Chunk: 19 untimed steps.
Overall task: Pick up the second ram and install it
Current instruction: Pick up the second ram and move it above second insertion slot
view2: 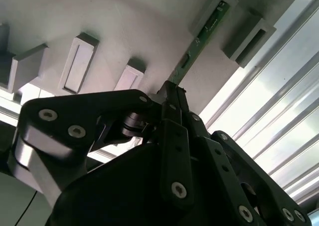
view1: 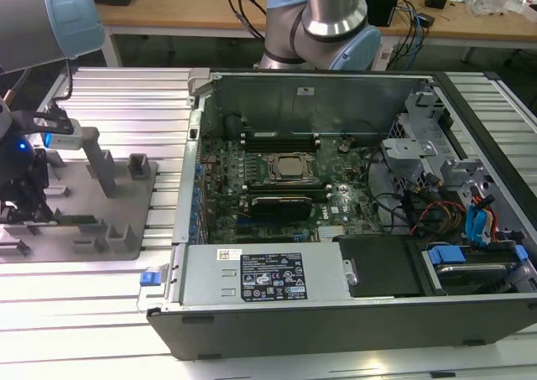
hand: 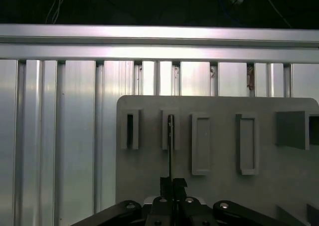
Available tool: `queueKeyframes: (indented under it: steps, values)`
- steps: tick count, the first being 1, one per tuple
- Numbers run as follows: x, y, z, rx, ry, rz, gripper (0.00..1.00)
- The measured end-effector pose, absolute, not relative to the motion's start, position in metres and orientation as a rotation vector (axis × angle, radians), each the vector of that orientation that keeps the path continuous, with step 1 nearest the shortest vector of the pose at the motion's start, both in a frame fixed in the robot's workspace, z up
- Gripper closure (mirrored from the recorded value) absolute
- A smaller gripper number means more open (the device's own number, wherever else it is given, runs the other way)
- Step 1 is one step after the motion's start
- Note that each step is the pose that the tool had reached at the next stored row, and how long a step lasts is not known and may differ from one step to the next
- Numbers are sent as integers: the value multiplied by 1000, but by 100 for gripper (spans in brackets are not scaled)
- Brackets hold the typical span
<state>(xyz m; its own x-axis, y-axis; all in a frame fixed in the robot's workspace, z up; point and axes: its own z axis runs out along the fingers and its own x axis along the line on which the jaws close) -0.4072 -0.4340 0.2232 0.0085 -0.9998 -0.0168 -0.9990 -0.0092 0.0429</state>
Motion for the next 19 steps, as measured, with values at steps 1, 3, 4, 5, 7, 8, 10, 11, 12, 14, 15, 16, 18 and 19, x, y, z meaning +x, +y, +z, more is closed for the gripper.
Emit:
queueKeyframes:
  steps: [1, 3, 4, 5, 7, 8, 10, 11, 12, 14, 15, 16, 18, 19]
  values:
    - [-407, -434, 227, 2217, -2198, -66, 91]
    - [-407, -434, 231, 2217, -2198, -66, 91]
    - [-407, -434, 236, 2217, -2198, -66, 91]
    - [-407, -434, 242, 2217, -2198, -66, 91]
    - [-407, -434, 250, 2217, -2198, -66, 91]
    - [-407, -434, 254, 2217, -2198, -66, 91]
    - [-407, -434, 261, 2218, -2198, -66, 91]
    - [-407, -434, 264, 2217, -2198, -66, 91]
    - [-407, -434, 266, 2218, -2198, -66, 91]
    - [-407, -434, 271, 2217, -2198, -66, 91]
    - [-407, -434, 276, 2217, -2198, -66, 91]
    - [-407, -434, 280, 2217, -2198, -66, 91]
    - [-407, -434, 289, 2217, -2198, -66, 91]
    - [-407, -434, 291, 2217, -2198, -66, 91]
